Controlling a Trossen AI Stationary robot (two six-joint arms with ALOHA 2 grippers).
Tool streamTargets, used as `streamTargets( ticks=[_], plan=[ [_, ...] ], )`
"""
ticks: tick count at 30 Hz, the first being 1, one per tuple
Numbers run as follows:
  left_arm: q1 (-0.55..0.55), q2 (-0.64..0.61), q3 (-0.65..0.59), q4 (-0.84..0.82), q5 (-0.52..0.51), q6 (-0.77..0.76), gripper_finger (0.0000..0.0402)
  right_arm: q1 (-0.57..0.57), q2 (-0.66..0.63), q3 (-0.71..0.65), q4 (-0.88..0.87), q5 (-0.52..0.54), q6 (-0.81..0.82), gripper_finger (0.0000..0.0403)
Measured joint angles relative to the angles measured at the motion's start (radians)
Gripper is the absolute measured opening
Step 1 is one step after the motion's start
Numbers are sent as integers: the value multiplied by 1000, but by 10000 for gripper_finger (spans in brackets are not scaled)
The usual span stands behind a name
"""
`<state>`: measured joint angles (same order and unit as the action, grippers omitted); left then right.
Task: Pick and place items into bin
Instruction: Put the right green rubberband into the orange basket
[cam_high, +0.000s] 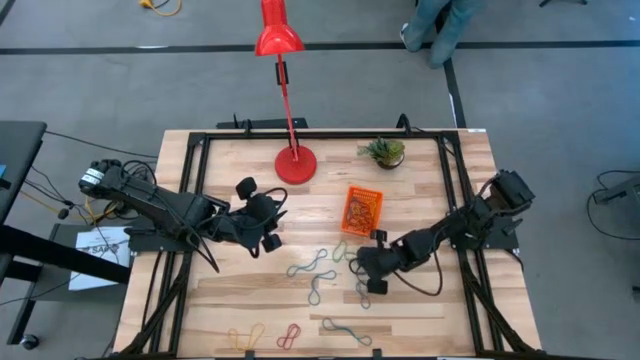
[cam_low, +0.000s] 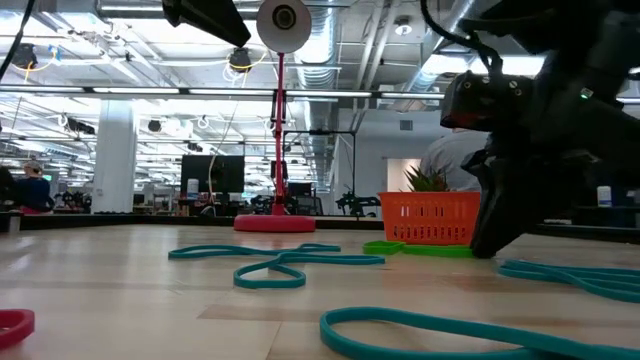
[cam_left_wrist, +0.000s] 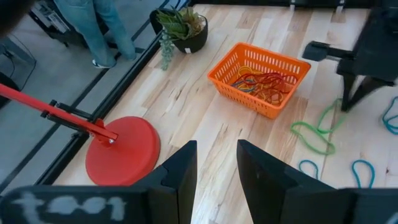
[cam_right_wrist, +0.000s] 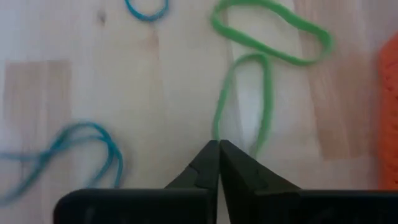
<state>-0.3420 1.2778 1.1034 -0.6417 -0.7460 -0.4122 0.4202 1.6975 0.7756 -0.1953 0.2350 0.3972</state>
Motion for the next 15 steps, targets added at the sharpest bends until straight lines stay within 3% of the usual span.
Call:
streamTargets(
  ticks=[5,15],
  plan=[
    [0,0,0,4,0,-41,105,-50,-152,91,-172,8,-77,3],
    [-9,0,0,3,6,-95,105,-182,-409,161,-520,231,-208,1]
  ],
)
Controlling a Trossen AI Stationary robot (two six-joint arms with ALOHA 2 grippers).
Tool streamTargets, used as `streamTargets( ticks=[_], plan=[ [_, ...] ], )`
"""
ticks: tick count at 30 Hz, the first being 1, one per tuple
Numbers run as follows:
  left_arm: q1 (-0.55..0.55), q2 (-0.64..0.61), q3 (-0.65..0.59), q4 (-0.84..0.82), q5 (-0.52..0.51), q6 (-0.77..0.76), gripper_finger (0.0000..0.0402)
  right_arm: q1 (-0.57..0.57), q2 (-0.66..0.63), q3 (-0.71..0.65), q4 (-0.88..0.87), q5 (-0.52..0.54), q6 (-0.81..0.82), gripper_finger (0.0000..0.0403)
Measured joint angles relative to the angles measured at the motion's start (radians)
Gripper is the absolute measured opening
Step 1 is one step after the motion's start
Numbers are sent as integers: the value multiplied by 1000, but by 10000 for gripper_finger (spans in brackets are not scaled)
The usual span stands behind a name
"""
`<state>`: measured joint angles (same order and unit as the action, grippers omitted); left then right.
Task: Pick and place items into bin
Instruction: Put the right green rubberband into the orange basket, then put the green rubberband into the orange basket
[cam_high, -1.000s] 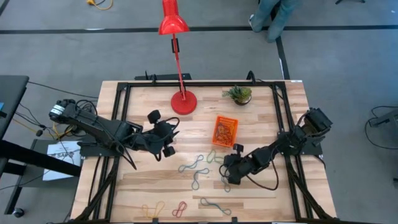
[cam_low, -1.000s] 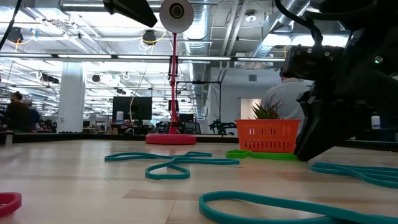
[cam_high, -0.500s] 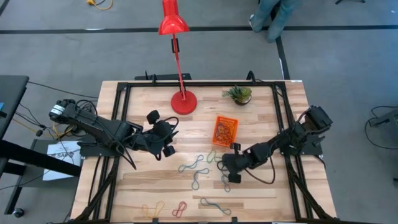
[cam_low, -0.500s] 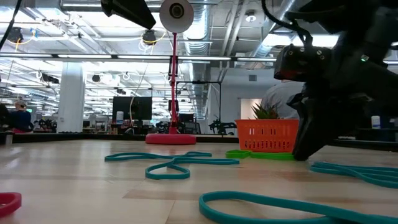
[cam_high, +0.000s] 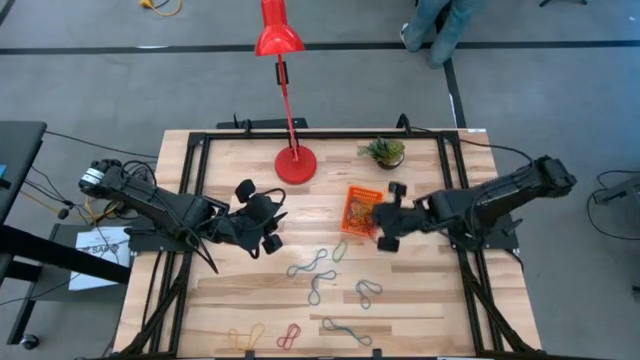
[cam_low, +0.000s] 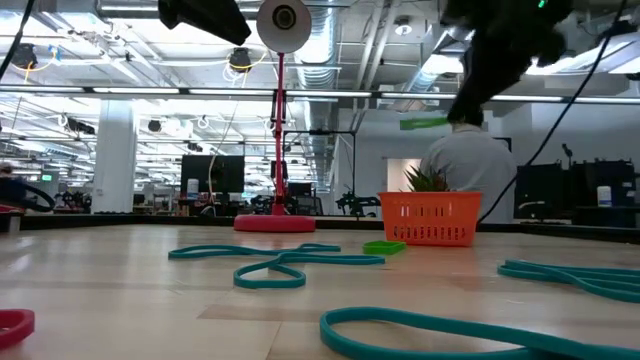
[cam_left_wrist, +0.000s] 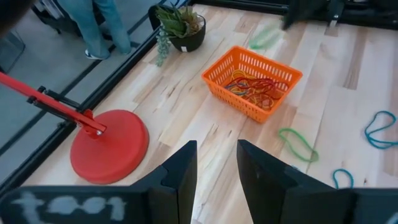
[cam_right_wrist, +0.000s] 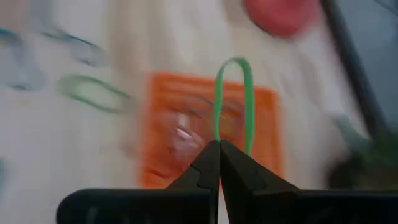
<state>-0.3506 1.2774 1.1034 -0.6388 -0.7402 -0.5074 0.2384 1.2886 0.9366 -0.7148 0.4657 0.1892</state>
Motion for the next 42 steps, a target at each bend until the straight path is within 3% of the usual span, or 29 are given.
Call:
streamTargets(
  ticks=[4,9,15,20,25,32,38,42],
  plan=[
    [0,0,0,0,0,-17,105,-103,-6,-29,2,-1,-5,1],
    [0,0,0,-1,-1,-21,105,-195,69,-107,172,-130,-63,1],
    [0,0,0,-13,-1,-32,105,-228,213,-115,245,-177,-67,7],
    [0,0,0,-22,-2,-35,105,-249,281,-115,230,-183,-68,35],
    [0,0,0,-24,-6,-39,105,-248,280,-115,237,-242,-70,74],
    [0,0,0,-24,-6,-39,105,-219,173,-61,197,-243,-110,108],
    [0,0,0,-26,-5,-61,105,-127,88,-35,292,-388,-344,111],
    [0,0,0,-31,-5,-61,105,-43,152,-36,328,-476,-457,107]
  ],
)
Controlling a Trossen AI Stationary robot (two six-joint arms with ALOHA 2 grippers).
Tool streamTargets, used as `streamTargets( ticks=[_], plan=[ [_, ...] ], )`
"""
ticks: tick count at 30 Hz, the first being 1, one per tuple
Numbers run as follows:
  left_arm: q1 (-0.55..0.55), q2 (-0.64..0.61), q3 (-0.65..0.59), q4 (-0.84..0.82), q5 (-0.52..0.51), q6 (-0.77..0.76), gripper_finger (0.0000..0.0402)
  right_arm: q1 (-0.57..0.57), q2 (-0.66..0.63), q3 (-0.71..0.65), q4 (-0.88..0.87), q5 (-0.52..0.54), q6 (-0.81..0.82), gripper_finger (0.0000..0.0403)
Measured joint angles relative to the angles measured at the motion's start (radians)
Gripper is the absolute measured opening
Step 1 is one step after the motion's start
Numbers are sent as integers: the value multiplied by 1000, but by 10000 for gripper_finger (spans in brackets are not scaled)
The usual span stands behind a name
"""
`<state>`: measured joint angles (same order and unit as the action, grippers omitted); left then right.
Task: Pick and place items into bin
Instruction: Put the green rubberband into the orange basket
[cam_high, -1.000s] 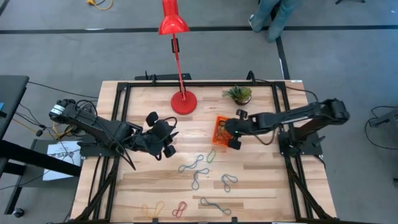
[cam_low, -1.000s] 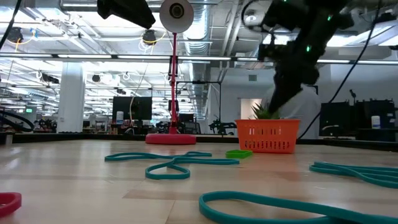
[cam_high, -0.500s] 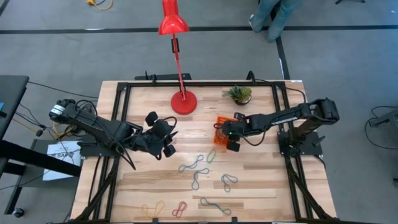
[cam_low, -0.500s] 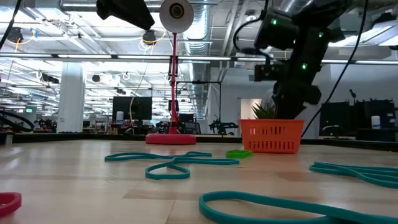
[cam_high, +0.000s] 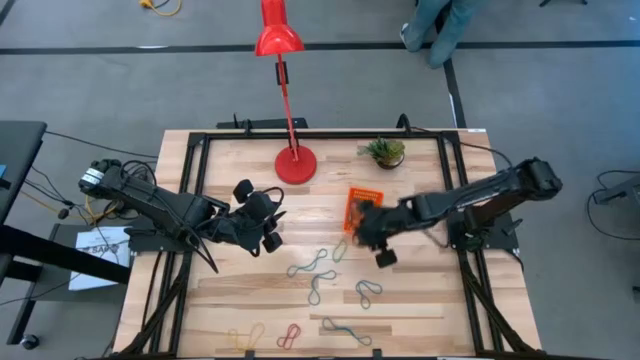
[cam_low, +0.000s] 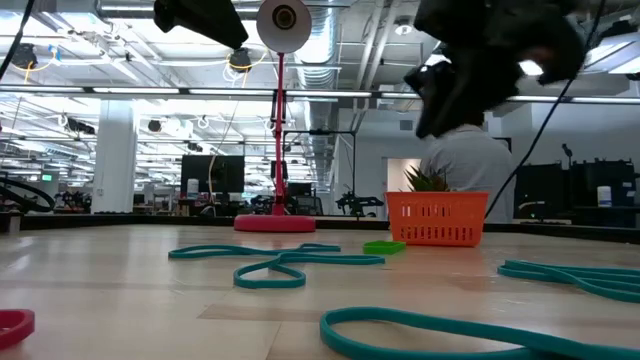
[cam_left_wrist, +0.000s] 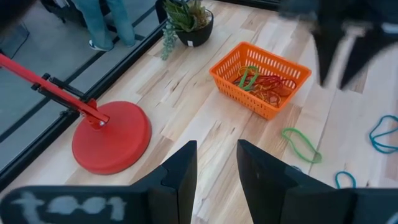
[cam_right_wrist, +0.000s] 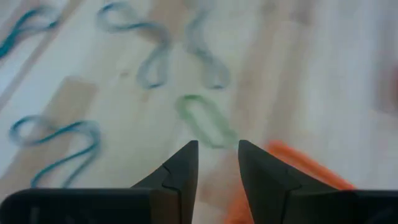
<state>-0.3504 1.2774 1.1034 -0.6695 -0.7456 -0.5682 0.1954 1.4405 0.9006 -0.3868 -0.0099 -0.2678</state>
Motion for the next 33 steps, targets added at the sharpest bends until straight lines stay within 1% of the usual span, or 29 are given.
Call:
streamTargets(
  ticks=[2,5,8,11,15,17,20,22,24,27,30,31,33],
  plan=[
    [0,0,0,-2,0,1,105,40,60,-1,45,-20,-20,107],
    [0,0,0,-8,0,16,105,87,156,-1,142,-19,-54,107],
    [0,0,0,-8,0,26,105,98,244,1,235,-16,-93,107],
    [0,0,0,-14,0,26,105,94,314,32,253,-10,-95,107],
    [0,0,0,-14,11,26,105,81,384,86,250,-8,-62,107],
    [0,0,0,-15,12,26,105,76,422,119,251,16,-48,107],
    [0,0,0,-20,26,26,105,77,458,163,176,66,-52,107],
    [-1,1,0,-23,33,26,105,77,485,195,117,68,-48,107],
    [-2,1,0,-24,33,26,105,78,495,216,79,69,-24,107],
    [-2,1,0,-23,32,33,105,79,504,218,78,71,2,107],
    [-2,1,0,-23,29,42,105,79,505,217,77,114,23,105],
    [-2,1,0,-23,29,42,105,77,505,217,76,121,26,101],
    [-2,1,0,-23,29,42,105,72,506,217,75,102,32,82]
  ],
)
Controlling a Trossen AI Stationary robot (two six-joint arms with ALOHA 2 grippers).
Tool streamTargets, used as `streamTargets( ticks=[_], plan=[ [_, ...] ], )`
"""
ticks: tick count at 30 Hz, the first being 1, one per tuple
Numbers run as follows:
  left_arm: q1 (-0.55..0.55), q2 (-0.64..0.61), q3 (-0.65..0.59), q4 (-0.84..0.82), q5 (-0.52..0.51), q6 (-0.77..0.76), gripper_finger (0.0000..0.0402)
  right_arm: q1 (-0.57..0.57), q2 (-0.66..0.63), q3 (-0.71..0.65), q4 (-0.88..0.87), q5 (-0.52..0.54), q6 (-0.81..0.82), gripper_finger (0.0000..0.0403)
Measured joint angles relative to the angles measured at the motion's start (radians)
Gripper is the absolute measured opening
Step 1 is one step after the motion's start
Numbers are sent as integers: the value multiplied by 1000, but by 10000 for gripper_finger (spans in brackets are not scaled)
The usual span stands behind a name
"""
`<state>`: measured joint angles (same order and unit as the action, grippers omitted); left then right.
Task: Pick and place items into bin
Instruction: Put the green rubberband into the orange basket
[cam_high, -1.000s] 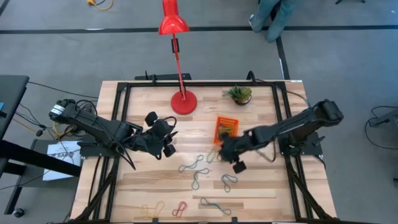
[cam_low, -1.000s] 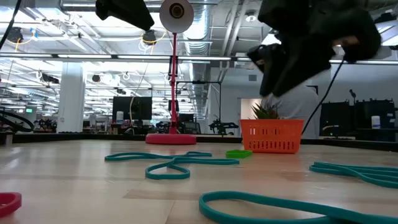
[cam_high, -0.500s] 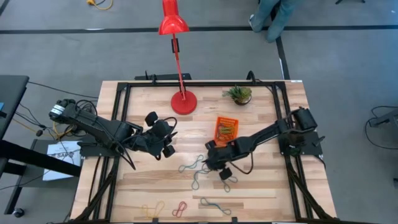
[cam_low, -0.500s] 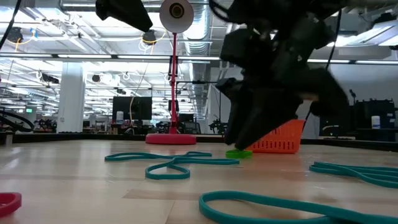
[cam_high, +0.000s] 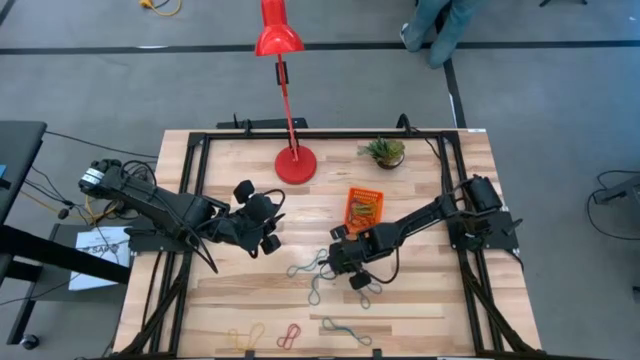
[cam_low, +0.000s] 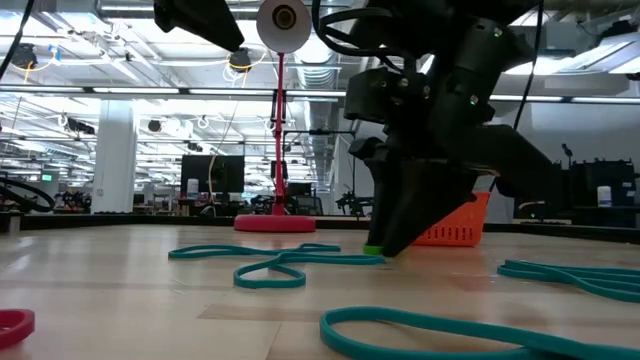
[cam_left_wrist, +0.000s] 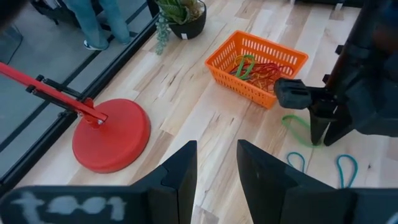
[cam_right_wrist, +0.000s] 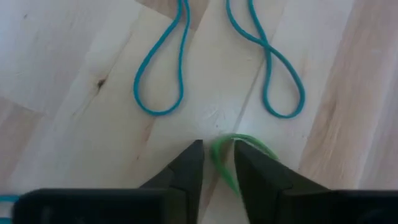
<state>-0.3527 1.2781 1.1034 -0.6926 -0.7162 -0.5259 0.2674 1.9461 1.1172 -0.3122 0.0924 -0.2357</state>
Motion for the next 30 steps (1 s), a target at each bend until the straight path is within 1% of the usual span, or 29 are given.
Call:
streamTargets(
  ticks=[4,8,10,15,17,18,20,22,25,27,28,30],
  plan=[
    [0,0,0,0,-1,3,105,3,-7,8,-17,-1,-8,14],
    [0,0,0,0,-3,7,105,6,-41,41,-73,52,13,11],
    [0,0,0,0,-3,7,105,14,-85,74,-117,148,19,4],
    [0,0,0,2,-3,7,105,44,-210,155,-399,505,103,4],
    [0,0,0,2,-3,7,105,41,-275,171,-502,600,154,2],
    [0,0,0,2,-3,7,105,32,-303,172,-539,618,182,2],
    [0,0,0,2,-3,7,105,-2,-344,170,-626,615,268,3],
    [0,0,0,1,1,7,105,-50,-367,170,-709,572,361,1],
    [0,0,0,1,2,7,105,-130,-365,160,-777,505,401,2],
    [0,0,0,0,2,7,105,-171,-356,128,-713,461,360,2],
    [1,0,0,-5,2,7,105,-188,-350,102,-642,416,328,1],
    [1,0,0,-16,6,7,105,-216,-340,46,-552,287,273,1]
  ],
)
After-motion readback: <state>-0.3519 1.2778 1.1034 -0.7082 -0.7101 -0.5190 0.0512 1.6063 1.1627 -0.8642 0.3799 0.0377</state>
